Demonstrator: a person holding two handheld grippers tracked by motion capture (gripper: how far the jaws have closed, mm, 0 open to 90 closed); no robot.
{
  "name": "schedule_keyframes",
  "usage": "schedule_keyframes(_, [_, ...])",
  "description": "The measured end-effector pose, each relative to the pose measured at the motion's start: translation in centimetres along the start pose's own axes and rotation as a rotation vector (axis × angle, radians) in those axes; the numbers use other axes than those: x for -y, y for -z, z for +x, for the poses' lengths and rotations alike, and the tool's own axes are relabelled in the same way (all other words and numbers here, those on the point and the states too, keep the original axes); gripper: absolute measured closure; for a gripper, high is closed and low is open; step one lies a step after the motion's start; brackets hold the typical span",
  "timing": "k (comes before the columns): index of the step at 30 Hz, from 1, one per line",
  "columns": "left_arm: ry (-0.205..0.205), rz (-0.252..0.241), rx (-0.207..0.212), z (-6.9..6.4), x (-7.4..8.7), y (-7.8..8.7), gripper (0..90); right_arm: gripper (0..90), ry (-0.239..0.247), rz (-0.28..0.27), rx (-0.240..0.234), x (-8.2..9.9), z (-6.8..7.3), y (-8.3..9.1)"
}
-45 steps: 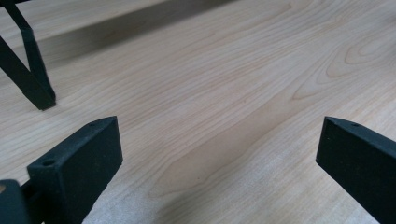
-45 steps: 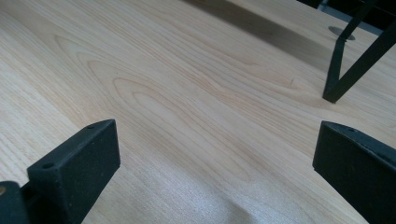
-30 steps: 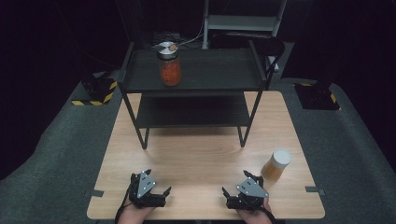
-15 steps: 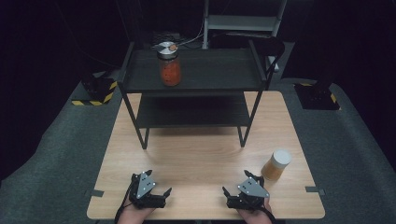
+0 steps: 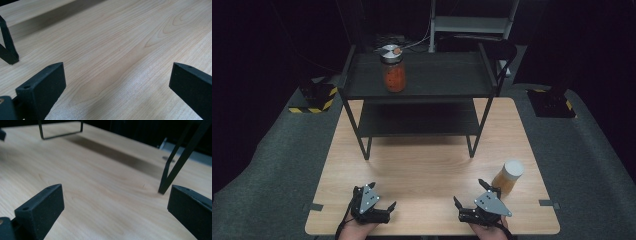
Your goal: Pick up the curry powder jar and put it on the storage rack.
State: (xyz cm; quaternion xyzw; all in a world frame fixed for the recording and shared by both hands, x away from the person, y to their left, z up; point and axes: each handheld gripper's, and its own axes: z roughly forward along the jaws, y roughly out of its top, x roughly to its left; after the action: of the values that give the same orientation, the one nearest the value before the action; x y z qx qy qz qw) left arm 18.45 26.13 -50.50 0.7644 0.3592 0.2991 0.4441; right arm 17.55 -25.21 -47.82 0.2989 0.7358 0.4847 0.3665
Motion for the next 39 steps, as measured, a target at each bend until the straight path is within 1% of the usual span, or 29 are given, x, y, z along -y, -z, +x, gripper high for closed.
schedule_keyframes(1, [0.0,0.0,0.0,0.0,0.0,0.0,1.0,0.0,0.0,0.0,0.0,0.0,0.0,0.0])
schedule_keyframes(4, [0.001,-0.003,0.001,0.0,0.1,0.0,1.0,0.0,-0.007,-0.028,0.009,-0.3,-0.1,0.7])
schedule_keyframes(7, [0.001,-0.003,0.0,0.0,0.1,0.0,1.0,0.0,-0.001,-0.056,0.025,-0.5,-0.3,1.6])
schedule_keyframes(8, [0.001,-0.003,0.0,0.0,0.1,0.0,1.0,0.0,-0.001,-0.056,0.025,-0.5,-0.3,1.6])
schedule_keyframes(9, [0.0,-0.002,0.0,0.0,0.0,0.0,1.0,0.0,0.001,-0.074,0.039,-0.6,-0.4,2.1])
schedule_keyframes(12, [-0.003,-0.001,0.0,0.0,0.0,0.0,1.0,0.0,-0.002,-0.088,0.066,-0.6,-0.7,2.8])
schedule_keyframes(14, [-0.003,-0.001,0.001,0.0,0.0,0.0,1.0,0.0,-0.005,-0.091,0.074,-0.6,-0.8,2.9])
schedule_keyframes(16, [-0.001,-0.003,0.001,0.0,0.1,0.0,1.0,0.0,-0.013,-0.098,0.097,-0.4,-1.2,3.4])
schedule_keyframes(17, [-0.001,-0.003,0.001,0.0,0.1,0.0,1.0,0.0,-0.013,-0.098,0.097,-0.4,-1.2,3.4])
schedule_keyframes(18, [-0.001,-0.003,0.002,0.0,0.1,0.0,1.0,0.0,-0.011,-0.101,0.107,-0.3,-1.3,3.6])
schedule_keyframes(19, [-0.001,-0.003,0.003,0.0,0.1,0.0,1.0,0.0,-0.011,-0.1,0.127,-0.2,-1.4,3.8])
schedule_keyframes(20, [-0.001,-0.003,0.003,0.0,0.1,0.0,1.0,0.0,-0.011,-0.1,0.127,-0.2,-1.4,3.8])
schedule_keyframes(24, [0.001,-0.005,0.005,0.1,0.1,0.0,1.0,0.0,-0.033,-0.105,0.172,0.1,-2.1,4.6])
schedule_keyframes(29, [0.0,-0.006,0.007,0.1,0.1,0.0,1.0,0.0,-0.055,-0.105,0.209,0.4,-2.7,5.1])
schedule_keyframes(31, [0.0,-0.005,0.008,0.1,0.1,0.0,1.0,0.0,-0.059,-0.106,0.217,0.5,-2.7,5.2])
schedule_keyframes(32, [0.0,-0.005,0.007,0.1,0.1,0.0,1.0,0.0,-0.064,-0.106,0.231,0.6,-2.9,5.4])
schedule_keyframes(33, [0.0,-0.005,0.007,0.1,0.1,0.0,1.0,0.0,-0.064,-0.106,0.231,0.6,-2.9,5.4])
schedule_keyframes(35, [-0.004,-0.003,0.007,0.1,0.0,0.0,1.0,0.0,-0.073,-0.101,0.249,0.6,-3.2,5.5])
schedule_keyframes(36, [-0.004,-0.003,0.007,0.1,0.0,0.0,1.0,0.0,-0.073,-0.101,0.249,0.6,-3.2,5.5])
schedule_keyframes(38, [-0.005,-0.001,0.009,0.1,0.0,0.0,1.1,0.0,-0.09,-0.095,0.268,0.8,-3.6,5.5])
schedule_keyframes(39, [-0.007,-0.002,0.011,0.1,0.0,0.0,1.1,0.0,-0.094,-0.095,0.269,0.9,-3.7,5.4])
